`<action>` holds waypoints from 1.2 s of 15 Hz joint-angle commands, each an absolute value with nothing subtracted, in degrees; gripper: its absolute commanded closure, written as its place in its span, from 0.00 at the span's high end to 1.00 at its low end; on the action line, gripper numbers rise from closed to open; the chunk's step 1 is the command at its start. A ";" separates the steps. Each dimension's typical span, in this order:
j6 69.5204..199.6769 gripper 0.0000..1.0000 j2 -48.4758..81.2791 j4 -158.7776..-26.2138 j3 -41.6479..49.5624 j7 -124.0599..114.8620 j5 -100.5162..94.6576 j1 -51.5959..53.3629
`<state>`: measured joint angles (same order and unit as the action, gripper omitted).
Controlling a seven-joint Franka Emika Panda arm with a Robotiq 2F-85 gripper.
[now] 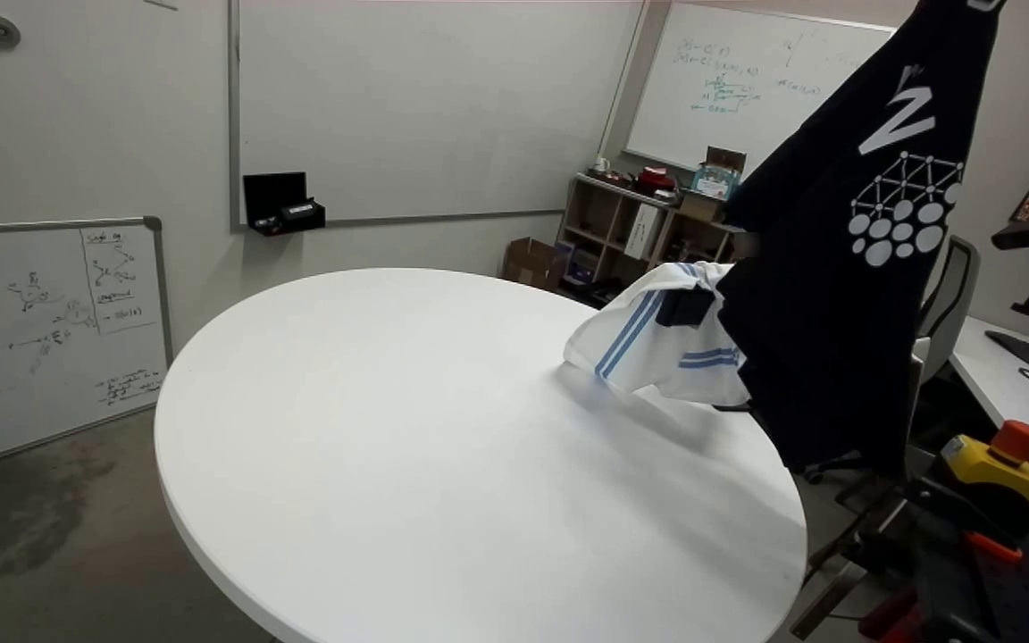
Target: Place the black shirt on the stand
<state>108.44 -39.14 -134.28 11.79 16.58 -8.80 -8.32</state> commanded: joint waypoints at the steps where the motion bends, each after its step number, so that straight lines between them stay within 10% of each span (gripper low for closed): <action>1: 105.88 0.01 -33.38 -129.08 12.73 14.18 -9.32 -9.16; 18: 100.35 0.01 3.41 -96.84 14.49 -0.89 -6.95 -12.29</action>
